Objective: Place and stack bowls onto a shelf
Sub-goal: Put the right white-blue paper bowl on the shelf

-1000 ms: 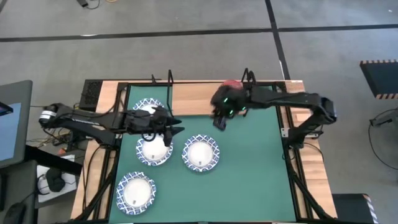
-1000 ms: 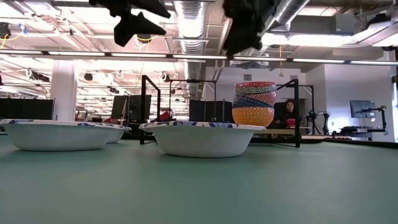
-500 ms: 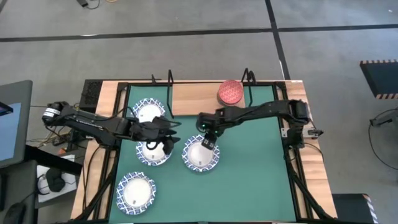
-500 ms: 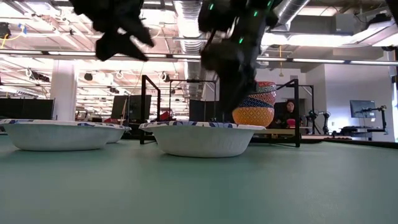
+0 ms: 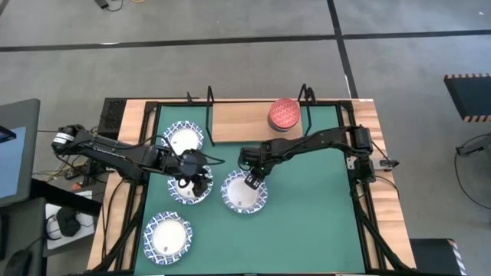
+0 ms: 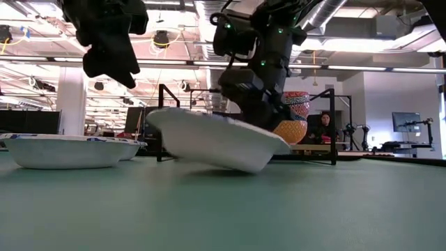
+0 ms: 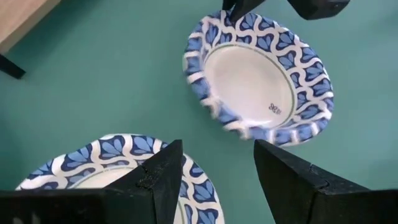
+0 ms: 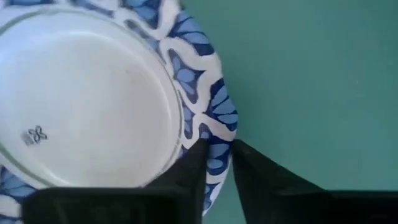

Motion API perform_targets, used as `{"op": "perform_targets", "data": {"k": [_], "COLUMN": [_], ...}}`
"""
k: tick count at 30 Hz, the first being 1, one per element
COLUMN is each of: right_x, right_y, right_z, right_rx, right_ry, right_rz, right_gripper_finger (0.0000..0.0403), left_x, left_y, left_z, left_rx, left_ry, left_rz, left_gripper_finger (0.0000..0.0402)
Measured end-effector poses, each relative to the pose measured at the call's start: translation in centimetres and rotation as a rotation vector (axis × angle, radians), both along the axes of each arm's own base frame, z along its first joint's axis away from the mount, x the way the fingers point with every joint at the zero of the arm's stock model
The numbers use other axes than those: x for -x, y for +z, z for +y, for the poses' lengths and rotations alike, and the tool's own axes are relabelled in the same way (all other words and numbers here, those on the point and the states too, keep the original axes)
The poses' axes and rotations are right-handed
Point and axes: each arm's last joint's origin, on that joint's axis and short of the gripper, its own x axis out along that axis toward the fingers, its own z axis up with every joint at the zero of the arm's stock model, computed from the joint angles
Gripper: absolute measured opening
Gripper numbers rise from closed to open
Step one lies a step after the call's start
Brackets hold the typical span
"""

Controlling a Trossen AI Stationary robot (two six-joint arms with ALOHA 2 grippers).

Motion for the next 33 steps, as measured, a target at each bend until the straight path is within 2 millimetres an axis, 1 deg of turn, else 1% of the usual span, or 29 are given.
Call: {"op": "perform_targets", "data": {"k": [3,5,7,10,14,17,20,22,24,26,29,31,32,33], "right_x": [0.1,0.3,0.5,0.6,0.7,0.5,0.4,0.2,0.2,0.2,0.2,0.3,0.3,0.4], "right_y": [0.0,0.2,0.7,1.5,1.5,1.0,0.1,-0.2,-0.6,-0.7,-0.6,-0.1,0.2,0.6], "right_z": [-0.1,-0.1,-0.2,-0.2,-0.4,-0.4,-0.3,-0.3,-0.1,0.0,0.0,0.0,0.0,0.0], "right_rx": [0.001,0.02,0.047,0.059,0.085,0.086,0.07,0.04,0.024,0.009,0.001,-0.002,-0.001,0.001], "right_ry": [-0.011,-0.017,-0.021,-0.026,-0.013,-0.009,0.001,0.01,0.017,0.026,0.031,0.031,0.032,0.032], "right_rz": [0.008,0.018,0.012,-0.008,-0.004,-0.001,0.028,0.028,0.047,0.046,0.041,0.03,0.02,0.004], "right_gripper_finger": [0.0071,0.0068,0.0077,0.0107,0.0165,0.0205,0.0218,0.0208,0.0184,0.0147,0.0076,0.003,0.002,0.002], "left_x": [0.0,0.0,0.0,-0.1,-0.2,-0.2,-0.2,-0.3,-0.4,-0.4,-0.4,-0.4,-0.4,-0.5], "left_y": [0.0,0.0,0.0,0.1,0.2,0.2,0.2,0.2,0.4,0.4,0.4,0.4,0.4,0.5], "left_z": [0.0,0.0,0.1,0.2,0.1,0.2,0.3,0.4,0.4,0.5,0.5,0.5,0.5,0.5], "left_rx": [0.022,0.034,0.033,0.025,-0.001,-0.013,-0.053,-0.068,-0.073,-0.078,-0.082,-0.081,-0.081,-0.083], "left_ry": [0.025,0.063,0.1,0.11,0.079,0.084,0.1,0.106,0.107,0.112,0.115,0.115,0.115,0.111], "left_rz": [-0.004,-0.01,-0.018,-0.028,-0.042,-0.042,-0.045,-0.049,-0.063,-0.066,-0.066,-0.069,-0.072,-0.08], "left_gripper_finger": [0.0183,0.0183,0.0183,0.0183,0.0183,0.0183,0.0183,0.0183,0.0183,0.0183,0.0183,0.0183,0.0183,0.0183]}}
